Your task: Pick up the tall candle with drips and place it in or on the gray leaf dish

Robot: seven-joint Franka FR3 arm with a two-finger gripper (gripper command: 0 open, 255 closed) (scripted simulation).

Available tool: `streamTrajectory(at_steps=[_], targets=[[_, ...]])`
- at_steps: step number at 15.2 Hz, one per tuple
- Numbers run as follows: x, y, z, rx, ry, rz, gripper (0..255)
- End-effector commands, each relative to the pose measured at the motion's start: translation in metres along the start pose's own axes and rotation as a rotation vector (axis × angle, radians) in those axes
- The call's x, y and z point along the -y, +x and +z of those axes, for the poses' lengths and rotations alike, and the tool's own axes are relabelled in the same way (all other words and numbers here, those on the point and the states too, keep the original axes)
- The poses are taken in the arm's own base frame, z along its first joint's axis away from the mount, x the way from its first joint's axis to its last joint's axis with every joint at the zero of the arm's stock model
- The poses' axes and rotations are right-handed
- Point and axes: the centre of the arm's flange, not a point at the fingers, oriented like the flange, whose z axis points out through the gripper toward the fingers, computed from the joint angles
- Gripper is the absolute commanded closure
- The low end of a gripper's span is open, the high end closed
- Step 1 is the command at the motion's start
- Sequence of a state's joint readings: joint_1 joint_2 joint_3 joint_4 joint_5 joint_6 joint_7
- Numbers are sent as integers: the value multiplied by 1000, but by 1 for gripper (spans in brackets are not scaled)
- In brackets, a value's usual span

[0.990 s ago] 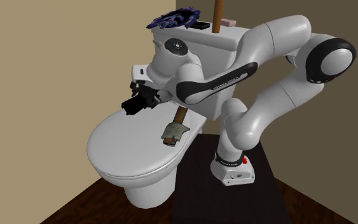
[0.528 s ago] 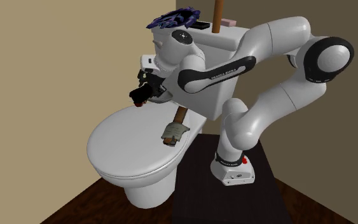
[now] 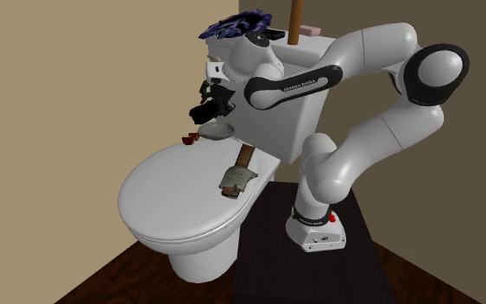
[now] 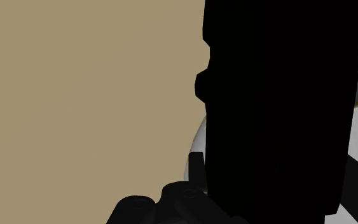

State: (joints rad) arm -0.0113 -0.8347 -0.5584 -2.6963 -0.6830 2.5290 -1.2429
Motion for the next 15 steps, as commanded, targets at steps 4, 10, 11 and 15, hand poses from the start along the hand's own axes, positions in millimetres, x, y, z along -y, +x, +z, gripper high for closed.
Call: streamTrajectory(at_steps=[4,10,11,15], targets=[[-6,-47,15,1,-1,-2,255],[13,-45,40,1,-1,-2,255],[17,-45,44,1,-1,-2,255],[29,-44,61,1,-1,-2,255]])
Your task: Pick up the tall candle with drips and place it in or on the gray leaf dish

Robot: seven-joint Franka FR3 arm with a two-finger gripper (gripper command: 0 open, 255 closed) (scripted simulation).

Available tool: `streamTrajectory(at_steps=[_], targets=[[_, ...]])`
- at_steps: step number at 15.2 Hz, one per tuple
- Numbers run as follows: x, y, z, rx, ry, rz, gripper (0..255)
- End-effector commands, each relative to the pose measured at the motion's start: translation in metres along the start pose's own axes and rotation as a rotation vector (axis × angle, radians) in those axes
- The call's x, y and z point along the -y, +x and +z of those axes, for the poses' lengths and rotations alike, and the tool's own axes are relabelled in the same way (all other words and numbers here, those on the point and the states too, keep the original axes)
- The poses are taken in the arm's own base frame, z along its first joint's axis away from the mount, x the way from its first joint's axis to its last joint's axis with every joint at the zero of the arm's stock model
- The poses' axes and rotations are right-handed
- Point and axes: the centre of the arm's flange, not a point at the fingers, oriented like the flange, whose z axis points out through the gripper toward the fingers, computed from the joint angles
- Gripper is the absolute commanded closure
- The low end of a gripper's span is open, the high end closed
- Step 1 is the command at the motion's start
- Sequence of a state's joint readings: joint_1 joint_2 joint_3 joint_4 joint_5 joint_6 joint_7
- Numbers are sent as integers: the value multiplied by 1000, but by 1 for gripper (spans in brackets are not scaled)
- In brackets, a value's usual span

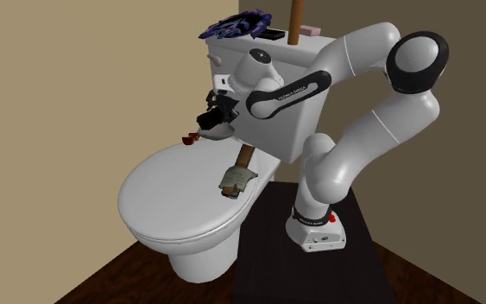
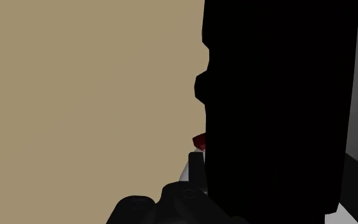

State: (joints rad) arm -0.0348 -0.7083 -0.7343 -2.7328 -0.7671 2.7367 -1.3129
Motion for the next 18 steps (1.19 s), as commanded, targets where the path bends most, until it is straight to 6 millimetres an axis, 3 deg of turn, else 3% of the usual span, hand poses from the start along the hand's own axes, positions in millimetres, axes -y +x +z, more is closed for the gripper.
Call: streamTrajectory(at_steps=[1,3,11,12,17,18], targets=[[7,0,11,-2,6,4,255],[13,1,19,-2,6,4,255],[13,1,19,-2,6,4,255],[14,1,19,-2,6,4,0],[13,1,19,-2,6,4,0],[13,1,6,-2,6,4,0]])
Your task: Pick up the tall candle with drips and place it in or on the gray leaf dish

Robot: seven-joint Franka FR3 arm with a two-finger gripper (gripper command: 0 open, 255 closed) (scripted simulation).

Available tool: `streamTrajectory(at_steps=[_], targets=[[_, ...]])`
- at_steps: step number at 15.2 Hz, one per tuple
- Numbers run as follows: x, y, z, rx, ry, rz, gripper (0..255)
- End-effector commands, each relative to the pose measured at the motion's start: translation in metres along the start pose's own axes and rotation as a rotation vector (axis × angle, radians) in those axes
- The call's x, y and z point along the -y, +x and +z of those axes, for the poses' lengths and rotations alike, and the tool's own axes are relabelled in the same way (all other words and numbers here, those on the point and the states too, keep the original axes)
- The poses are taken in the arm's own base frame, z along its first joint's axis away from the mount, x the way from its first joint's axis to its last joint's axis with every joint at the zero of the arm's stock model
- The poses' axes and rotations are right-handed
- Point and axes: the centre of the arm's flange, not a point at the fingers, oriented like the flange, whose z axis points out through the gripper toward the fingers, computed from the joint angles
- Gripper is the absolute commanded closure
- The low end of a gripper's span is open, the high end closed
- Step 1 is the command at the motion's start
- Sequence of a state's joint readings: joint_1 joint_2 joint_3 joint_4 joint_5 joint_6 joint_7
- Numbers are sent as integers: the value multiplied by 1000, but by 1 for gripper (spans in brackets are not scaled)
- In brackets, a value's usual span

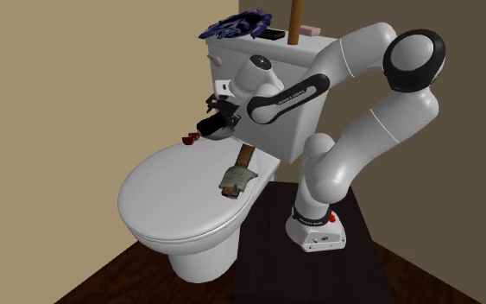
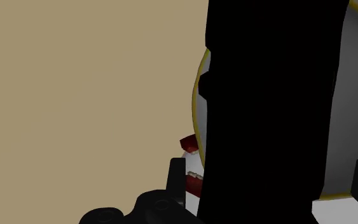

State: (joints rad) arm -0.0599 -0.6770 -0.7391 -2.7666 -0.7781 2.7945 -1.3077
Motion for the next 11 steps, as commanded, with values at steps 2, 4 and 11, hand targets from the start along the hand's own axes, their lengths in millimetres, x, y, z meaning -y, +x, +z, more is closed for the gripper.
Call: streamTrajectory(at_steps=[2,4,11], targets=[[0,-1,-32,0,2,1,0],[0,-1,-43,0,2,1,0],[0,-1,-43,0,2,1,0]])
